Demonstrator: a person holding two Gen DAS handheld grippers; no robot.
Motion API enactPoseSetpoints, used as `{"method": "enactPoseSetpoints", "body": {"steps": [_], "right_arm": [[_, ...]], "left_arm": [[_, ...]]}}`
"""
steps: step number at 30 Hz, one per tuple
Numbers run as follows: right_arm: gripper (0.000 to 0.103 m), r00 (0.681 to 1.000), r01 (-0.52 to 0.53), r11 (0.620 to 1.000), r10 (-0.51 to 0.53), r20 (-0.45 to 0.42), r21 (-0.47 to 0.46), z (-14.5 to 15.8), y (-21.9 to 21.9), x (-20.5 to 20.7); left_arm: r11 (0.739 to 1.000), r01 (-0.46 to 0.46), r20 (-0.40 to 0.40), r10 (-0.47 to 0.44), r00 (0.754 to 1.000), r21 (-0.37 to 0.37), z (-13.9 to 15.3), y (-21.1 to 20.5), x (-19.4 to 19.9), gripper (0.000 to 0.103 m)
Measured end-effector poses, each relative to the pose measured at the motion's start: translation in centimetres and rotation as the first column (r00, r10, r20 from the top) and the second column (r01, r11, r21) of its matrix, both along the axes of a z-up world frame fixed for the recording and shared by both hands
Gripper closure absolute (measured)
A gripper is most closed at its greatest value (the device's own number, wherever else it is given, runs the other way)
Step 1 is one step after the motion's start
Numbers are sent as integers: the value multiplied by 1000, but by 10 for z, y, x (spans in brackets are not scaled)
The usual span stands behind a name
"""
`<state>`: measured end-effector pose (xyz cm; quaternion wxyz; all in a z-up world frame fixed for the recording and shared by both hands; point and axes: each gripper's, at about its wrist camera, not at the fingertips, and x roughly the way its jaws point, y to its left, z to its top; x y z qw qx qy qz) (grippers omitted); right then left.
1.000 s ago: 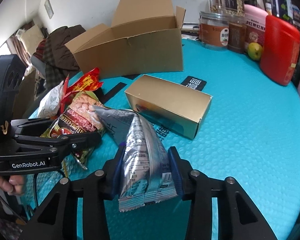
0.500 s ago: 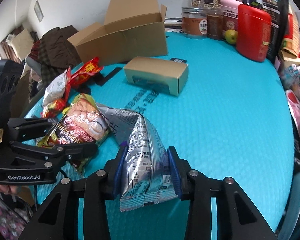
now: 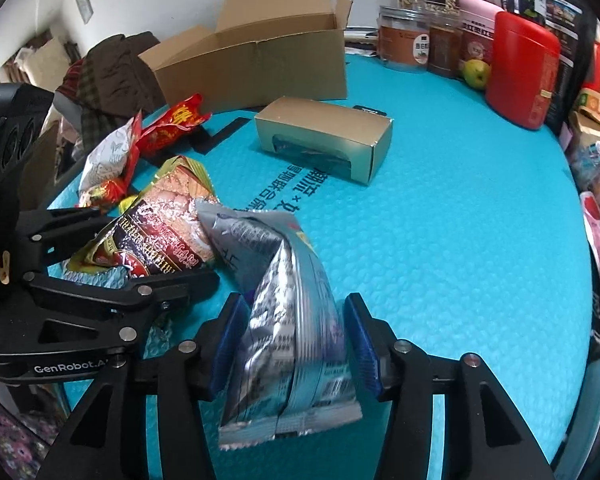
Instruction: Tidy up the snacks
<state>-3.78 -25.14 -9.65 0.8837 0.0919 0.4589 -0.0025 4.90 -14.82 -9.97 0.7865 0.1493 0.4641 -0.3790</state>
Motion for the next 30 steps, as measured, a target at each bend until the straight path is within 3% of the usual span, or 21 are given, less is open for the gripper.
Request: {"method": "enactPoseSetpoints", "body": {"steps": [3,4,8,12,17,30], "right_arm": [[53,1000,-14,1000,14,6,-14,0,1,3],[60,1000,-17,1000,17,7,-18,0,1,4],[63,999,-33,999,33,6,-22,0,3,6],[63,999,-31,998,30,27,60,5,-2,3],[63,997,-45,995,39,63,90,17,0,-2],[63,984,-78,995,67,167,62,71,6,5]], "left_arm": [[1000,0,21,0,1000,-6,-1,0,-1,53],[1000,-1,23,1,1000,-5,-1,-1,-1,55],[999,-25,-21,25,999,-35,0,3,3,62],[997,-42,-74,37,997,-69,5,11,5,63],[992,-54,-74,46,996,-116,20,16,2,63],[970,-61,40,73,997,-235,81,26,6,63]]}}
